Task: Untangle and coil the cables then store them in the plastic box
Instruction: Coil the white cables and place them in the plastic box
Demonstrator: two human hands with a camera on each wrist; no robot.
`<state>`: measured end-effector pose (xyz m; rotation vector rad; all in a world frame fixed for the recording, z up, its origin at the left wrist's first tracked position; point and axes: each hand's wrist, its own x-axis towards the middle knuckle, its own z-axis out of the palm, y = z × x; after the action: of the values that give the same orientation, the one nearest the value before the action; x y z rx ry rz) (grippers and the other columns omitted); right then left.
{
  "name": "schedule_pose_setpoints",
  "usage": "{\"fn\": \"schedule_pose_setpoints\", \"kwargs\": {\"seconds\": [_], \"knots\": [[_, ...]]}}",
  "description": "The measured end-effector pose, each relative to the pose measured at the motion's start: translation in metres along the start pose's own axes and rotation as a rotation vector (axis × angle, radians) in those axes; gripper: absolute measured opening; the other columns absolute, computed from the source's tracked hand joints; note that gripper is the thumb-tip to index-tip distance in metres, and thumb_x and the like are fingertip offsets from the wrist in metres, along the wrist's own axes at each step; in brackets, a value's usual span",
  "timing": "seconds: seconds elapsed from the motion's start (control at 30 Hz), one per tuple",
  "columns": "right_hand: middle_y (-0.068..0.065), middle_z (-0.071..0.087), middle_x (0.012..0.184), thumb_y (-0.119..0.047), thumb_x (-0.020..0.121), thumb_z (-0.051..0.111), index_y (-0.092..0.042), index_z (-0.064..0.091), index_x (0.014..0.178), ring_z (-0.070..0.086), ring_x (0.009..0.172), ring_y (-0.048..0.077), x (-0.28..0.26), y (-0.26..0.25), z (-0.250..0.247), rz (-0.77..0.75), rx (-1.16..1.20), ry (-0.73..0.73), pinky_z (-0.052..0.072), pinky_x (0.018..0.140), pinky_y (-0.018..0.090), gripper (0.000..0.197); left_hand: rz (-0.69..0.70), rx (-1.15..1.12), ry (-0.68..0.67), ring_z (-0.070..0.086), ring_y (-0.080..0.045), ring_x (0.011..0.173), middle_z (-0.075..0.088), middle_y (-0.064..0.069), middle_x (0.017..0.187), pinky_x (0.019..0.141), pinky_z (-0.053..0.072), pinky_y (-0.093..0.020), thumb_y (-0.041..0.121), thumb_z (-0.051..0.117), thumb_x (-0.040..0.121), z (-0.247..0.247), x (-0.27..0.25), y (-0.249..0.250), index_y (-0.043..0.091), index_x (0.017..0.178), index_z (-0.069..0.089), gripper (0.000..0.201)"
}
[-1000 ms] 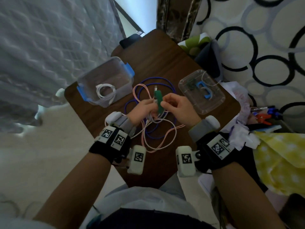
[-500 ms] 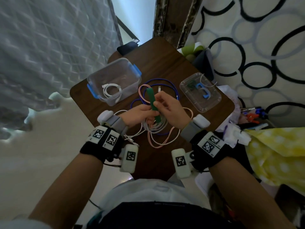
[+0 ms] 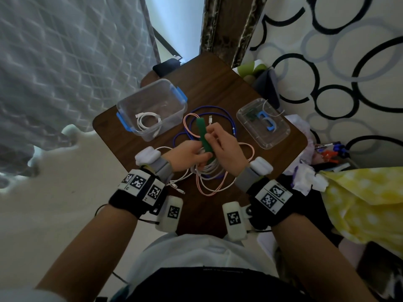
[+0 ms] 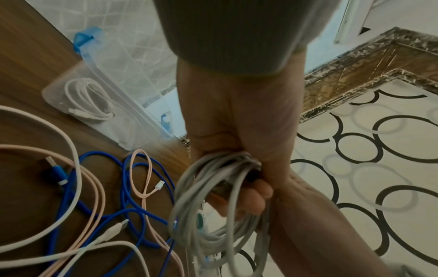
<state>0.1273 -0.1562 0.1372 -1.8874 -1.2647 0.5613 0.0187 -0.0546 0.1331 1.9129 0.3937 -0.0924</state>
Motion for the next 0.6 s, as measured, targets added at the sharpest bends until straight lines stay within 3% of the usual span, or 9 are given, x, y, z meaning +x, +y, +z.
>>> {"fn": "schedule_pose_setpoints", "kwargs": {"seconds": [0.07, 0.13, 0.23, 0.33, 0.43, 0.57, 0.6], "knots": [[0.008, 0.056, 0.083, -0.017, 0.098, 0.04, -0.003, 0.054, 0.097, 0.053, 0.075, 0.019, -0.001, 0.003, 0.001, 0.007, 0.031, 0.027, 0.042, 0.068, 0.032, 0.02, 0.004, 0.022, 0.084, 0.056, -0.001, 0.058, 0.057, 0.007, 0.068, 0.064, 0.046, -0.019, 0.011, 0.052, 0.091, 0.004, 0.0, -0.002, 0.026, 0.077, 0.051, 0.02], [0.011, 0.058, 0.087, -0.021, 0.099, 0.038, -0.003, 0.057, 0.096, 0.055, 0.078, 0.021, -0.005, 0.006, 0.001, 0.044, 0.073, 0.032, 0.043, 0.07, 0.033, 0.026, -0.019, 0.02, 0.129, 0.057, -0.005, 0.062, 0.057, 0.007, 0.07, 0.065, 0.047, -0.021, 0.012, 0.053, 0.091, 0.009, 0.001, -0.005, 0.017, 0.086, 0.055, 0.008], [0.013, 0.057, 0.092, -0.025, 0.095, 0.047, -0.006, 0.058, 0.098, 0.055, 0.083, 0.024, -0.011, 0.009, 0.0, 0.063, 0.102, -0.028, 0.045, 0.072, 0.033, 0.022, -0.054, 0.022, 0.093, 0.056, -0.004, 0.061, 0.056, 0.005, 0.07, 0.059, 0.046, -0.012, 0.013, 0.051, 0.092, 0.007, 0.002, -0.007, 0.02, 0.082, 0.054, 0.013], [0.006, 0.053, 0.091, -0.022, 0.089, 0.058, -0.01, 0.058, 0.097, 0.049, 0.079, 0.015, -0.015, 0.011, -0.001, -0.007, 0.055, -0.033, 0.041, 0.071, 0.025, 0.014, -0.061, 0.079, 0.05, 0.054, 0.0, 0.055, 0.054, 0.006, 0.067, 0.053, 0.041, -0.006, 0.014, 0.053, 0.091, 0.002, 0.003, -0.005, 0.025, 0.072, 0.05, 0.022], [0.003, 0.052, 0.088, -0.018, 0.091, 0.055, -0.011, 0.057, 0.095, 0.049, 0.077, 0.013, -0.019, 0.014, 0.004, -0.005, 0.086, 0.044, 0.042, 0.071, 0.027, 0.008, -0.046, 0.025, 0.004, 0.059, 0.005, 0.06, 0.062, -0.001, 0.077, 0.058, 0.046, -0.007, 0.017, 0.057, 0.089, 0.01, 0.003, -0.007, 0.026, 0.087, 0.052, 0.01], [0.002, 0.055, 0.086, -0.02, 0.094, 0.05, -0.011, 0.052, 0.098, 0.052, 0.074, 0.01, -0.019, 0.015, 0.01, 0.096, 0.127, 0.116, 0.045, 0.071, 0.031, 0.01, -0.04, -0.018, 0.008, 0.066, -0.017, 0.081, 0.068, -0.01, 0.093, 0.068, 0.051, -0.018, 0.02, 0.055, 0.091, 0.019, 0.003, -0.012, 0.024, 0.1, 0.054, 0.01], [0.0, 0.055, 0.085, -0.021, 0.094, 0.051, -0.011, 0.052, 0.098, 0.052, 0.074, 0.009, -0.018, 0.015, 0.01, 0.101, 0.125, 0.113, 0.045, 0.07, 0.03, 0.01, -0.041, -0.019, 0.008, 0.066, -0.018, 0.081, 0.067, -0.011, 0.093, 0.068, 0.05, -0.017, 0.019, 0.053, 0.092, 0.019, 0.003, -0.011, 0.023, 0.101, 0.054, 0.01]]}}
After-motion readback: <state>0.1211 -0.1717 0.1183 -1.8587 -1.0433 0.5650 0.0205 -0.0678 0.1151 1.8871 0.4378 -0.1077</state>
